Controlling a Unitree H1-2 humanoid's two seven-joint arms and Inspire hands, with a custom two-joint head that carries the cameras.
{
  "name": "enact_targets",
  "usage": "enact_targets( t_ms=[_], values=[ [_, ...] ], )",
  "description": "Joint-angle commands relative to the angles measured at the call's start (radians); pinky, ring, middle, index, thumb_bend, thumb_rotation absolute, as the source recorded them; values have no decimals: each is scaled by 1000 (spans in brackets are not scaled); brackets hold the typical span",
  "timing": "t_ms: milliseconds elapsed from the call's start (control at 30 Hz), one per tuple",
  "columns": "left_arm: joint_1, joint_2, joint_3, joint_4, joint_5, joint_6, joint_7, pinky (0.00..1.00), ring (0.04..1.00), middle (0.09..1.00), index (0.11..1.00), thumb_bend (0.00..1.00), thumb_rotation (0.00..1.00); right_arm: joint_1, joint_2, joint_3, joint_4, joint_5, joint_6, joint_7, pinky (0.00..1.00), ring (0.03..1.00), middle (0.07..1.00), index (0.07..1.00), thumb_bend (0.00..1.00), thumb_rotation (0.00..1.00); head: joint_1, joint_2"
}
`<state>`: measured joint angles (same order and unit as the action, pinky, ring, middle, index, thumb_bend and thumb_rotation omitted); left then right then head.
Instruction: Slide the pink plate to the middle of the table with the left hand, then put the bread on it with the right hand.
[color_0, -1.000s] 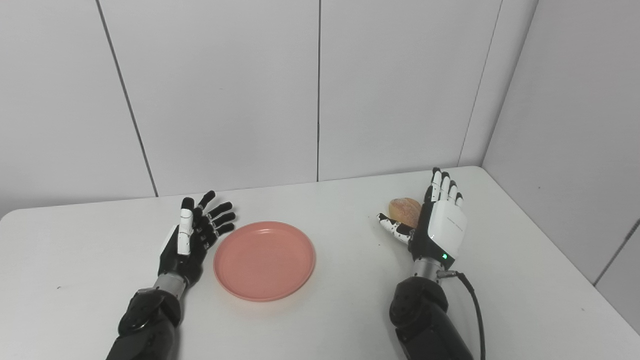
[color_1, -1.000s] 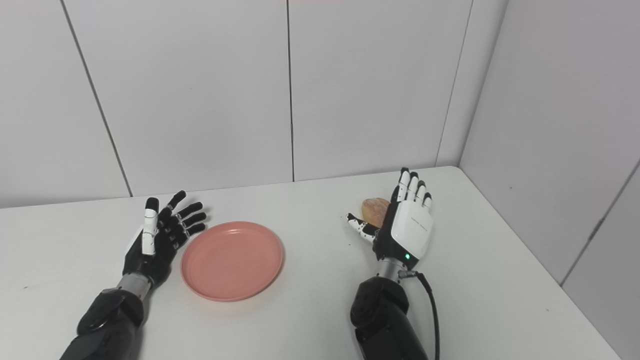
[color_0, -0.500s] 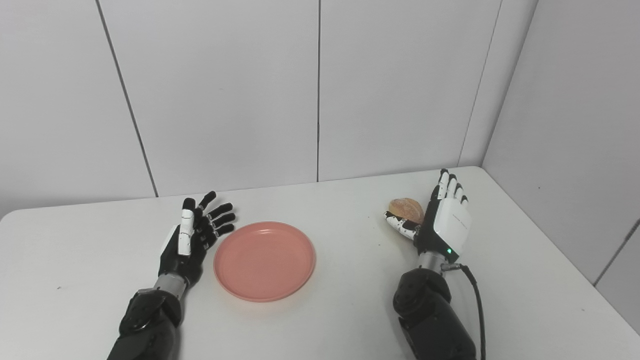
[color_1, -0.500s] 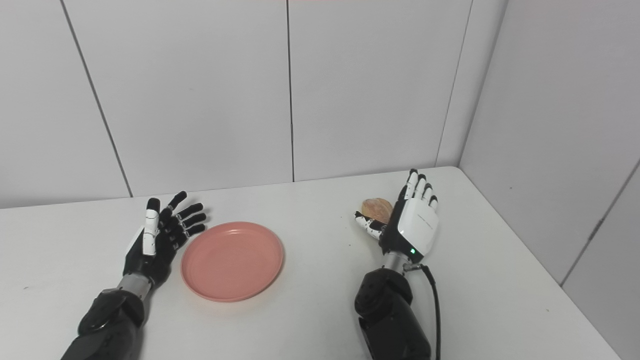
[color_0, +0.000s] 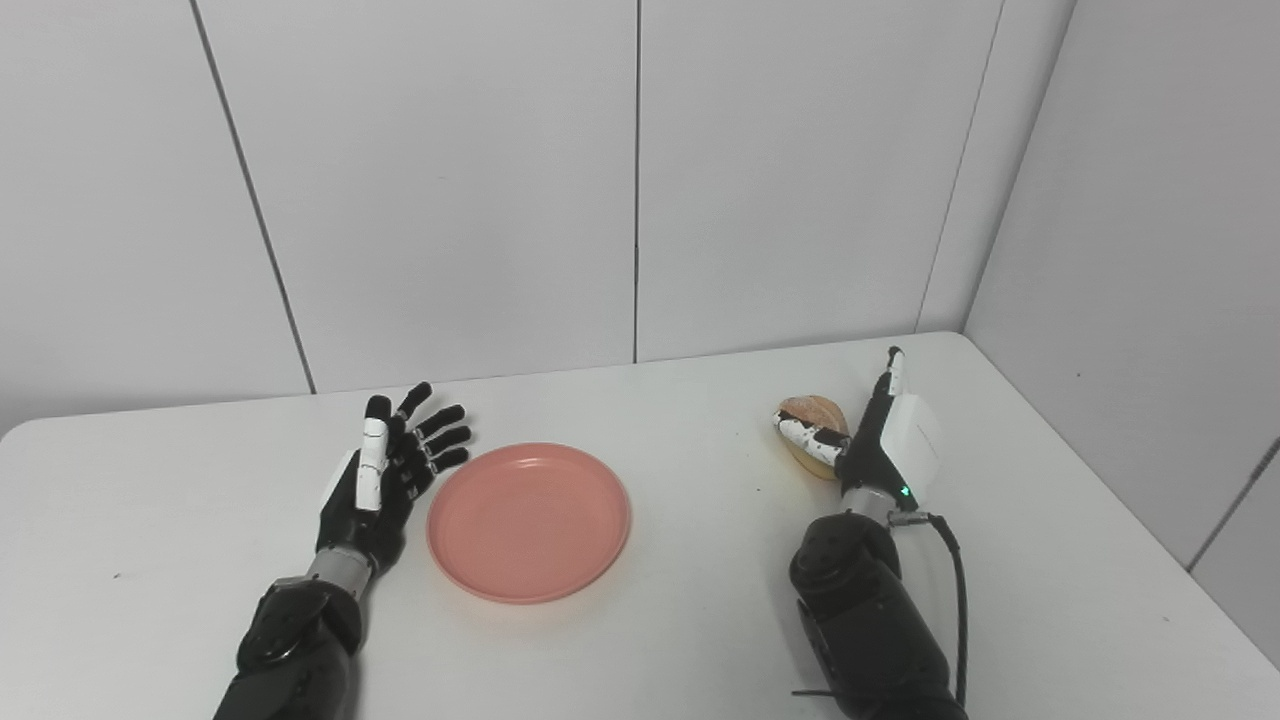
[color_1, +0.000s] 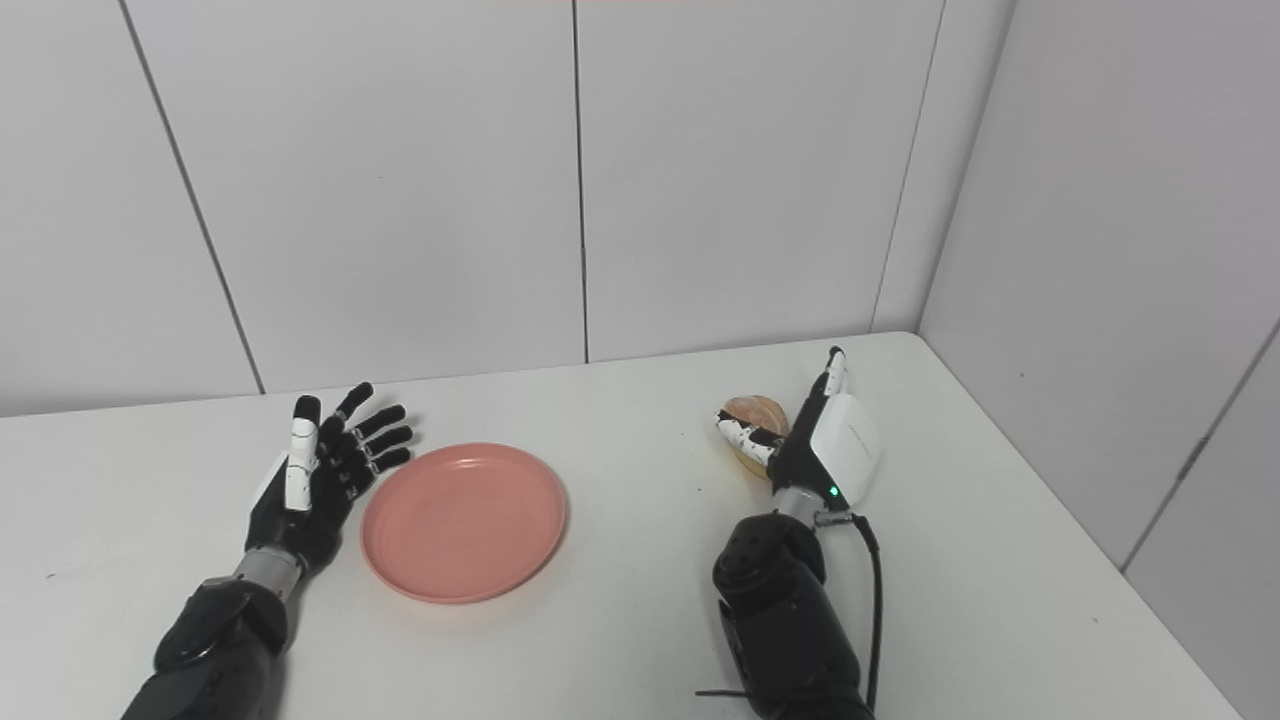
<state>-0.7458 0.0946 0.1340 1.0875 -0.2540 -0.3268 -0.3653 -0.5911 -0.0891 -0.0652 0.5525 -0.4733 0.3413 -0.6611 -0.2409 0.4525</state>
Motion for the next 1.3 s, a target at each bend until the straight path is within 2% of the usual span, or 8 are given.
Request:
enact_targets(
  t_ms=[0, 200, 533, 800, 1000, 1167, 1233, 1267],
  values=[
    [26, -9, -2, -1, 6, 23, 10, 753, 756, 796, 917, 767, 988, -58, -18, 8, -12, -8, 5, -1, 771, 852, 918, 937, 981, 266, 2, 1],
    [26, -14, 3, 1, -2, 31, 4, 751, 750, 788, 912, 771, 962, -58, -19, 23, -10, -10, 26, 17, 756, 866, 924, 918, 994, 283, 3, 4],
    [30, -16, 0, -15, 1, 41, 9, 747, 742, 782, 909, 766, 966, -52, -23, 36, -25, -1, 65, 61, 669, 779, 875, 842, 971, 252, 9, 11],
    [36, -20, -9, -31, 7, 47, 10, 736, 730, 774, 901, 755, 965, -40, -40, 72, -31, -26, 113, 99, 767, 844, 891, 805, 976, 230, 12, 20],
    [34, -19, -13, -31, 6, 53, 5, 734, 723, 775, 900, 753, 981, -45, -58, 82, 11, -72, 128, 155, 734, 822, 868, 788, 967, 246, 17, 23],
    [31, -18, -10, -32, 1, 59, 2, 721, 712, 768, 897, 756, 971, -41, -74, 88, 17, -57, 100, 182, 585, 699, 746, 697, 851, 114, 18, 24],
    [31, -18, -11, -33, 3, 62, 5, 710, 708, 760, 891, 760, 969, -38, -79, 89, 18, -42, 66, 183, 487, 601, 674, 649, 760, 29, 19, 25],
    [31, -18, -12, -34, 4, 62, 5, 704, 701, 756, 886, 765, 969, -37, -80, 88, 20, -36, 51, 179, 430, 539, 622, 556, 614, 82, 19, 25]
  ],
)
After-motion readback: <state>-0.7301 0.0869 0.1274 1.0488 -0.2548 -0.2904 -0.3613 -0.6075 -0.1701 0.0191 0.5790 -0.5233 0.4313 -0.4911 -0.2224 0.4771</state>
